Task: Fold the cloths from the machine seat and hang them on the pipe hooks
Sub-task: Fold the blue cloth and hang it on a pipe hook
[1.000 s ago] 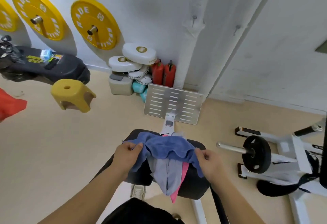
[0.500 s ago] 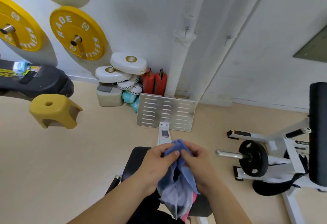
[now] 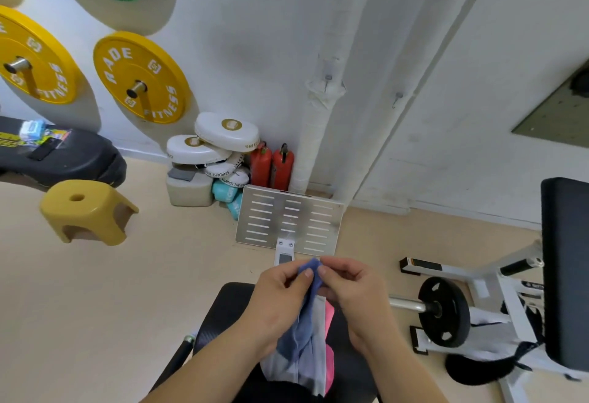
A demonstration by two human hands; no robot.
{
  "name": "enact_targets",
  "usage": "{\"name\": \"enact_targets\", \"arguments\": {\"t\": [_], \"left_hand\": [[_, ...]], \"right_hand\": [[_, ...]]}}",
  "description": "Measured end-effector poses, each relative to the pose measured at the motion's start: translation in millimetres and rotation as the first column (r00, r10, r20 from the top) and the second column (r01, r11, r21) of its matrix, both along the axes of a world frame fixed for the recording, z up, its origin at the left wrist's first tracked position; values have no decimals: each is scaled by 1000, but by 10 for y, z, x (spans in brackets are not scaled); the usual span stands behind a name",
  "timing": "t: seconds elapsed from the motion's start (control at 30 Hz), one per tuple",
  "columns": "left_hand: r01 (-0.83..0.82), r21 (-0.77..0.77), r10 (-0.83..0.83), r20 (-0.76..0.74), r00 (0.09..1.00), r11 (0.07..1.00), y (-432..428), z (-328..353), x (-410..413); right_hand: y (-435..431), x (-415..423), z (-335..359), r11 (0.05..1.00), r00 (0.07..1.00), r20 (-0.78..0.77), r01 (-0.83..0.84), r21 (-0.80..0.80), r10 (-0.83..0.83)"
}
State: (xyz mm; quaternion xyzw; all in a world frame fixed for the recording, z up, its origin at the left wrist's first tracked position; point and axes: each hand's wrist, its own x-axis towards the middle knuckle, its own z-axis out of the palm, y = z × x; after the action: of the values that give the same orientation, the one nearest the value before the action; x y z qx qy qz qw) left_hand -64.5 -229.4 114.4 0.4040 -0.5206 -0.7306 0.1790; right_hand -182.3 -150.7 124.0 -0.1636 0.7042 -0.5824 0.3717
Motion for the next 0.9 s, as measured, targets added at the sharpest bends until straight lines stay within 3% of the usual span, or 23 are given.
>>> {"name": "enact_targets", "arguments": {"t": [0.13,0.37,0.47,0.63,0.77,0.83,0.9], "left_hand": [[-115,5,115,-6,993,993,37,-13,-34],[87,-258,-66,89,994,962,38,34,-82],[147,-383,-96,150,984,912,45,15,-102],[242,-396,-167,215,962,886,-73,-125,-27],[226,-427,-146,213,966,876,-193,-7,28],[243,-460,-170,195,966,854,-267,179,43],[293,-536,-223,193,956,792,-357,470,65]], "right_hand": [[8,-39,2,1000,998,-69,-2,30,4],[24,-94,11,999,999,-43,-12,42,14],[13,-112,9,986,986,-94,-128,109,138],[43,-173,150,935,904,-271,-273,225,330],[61,-231,130,906,757,-501,-322,274,420],[79,-232,132,877,693,-539,-404,260,479],[90,-259,180,857,693,-512,-469,214,508]]}}
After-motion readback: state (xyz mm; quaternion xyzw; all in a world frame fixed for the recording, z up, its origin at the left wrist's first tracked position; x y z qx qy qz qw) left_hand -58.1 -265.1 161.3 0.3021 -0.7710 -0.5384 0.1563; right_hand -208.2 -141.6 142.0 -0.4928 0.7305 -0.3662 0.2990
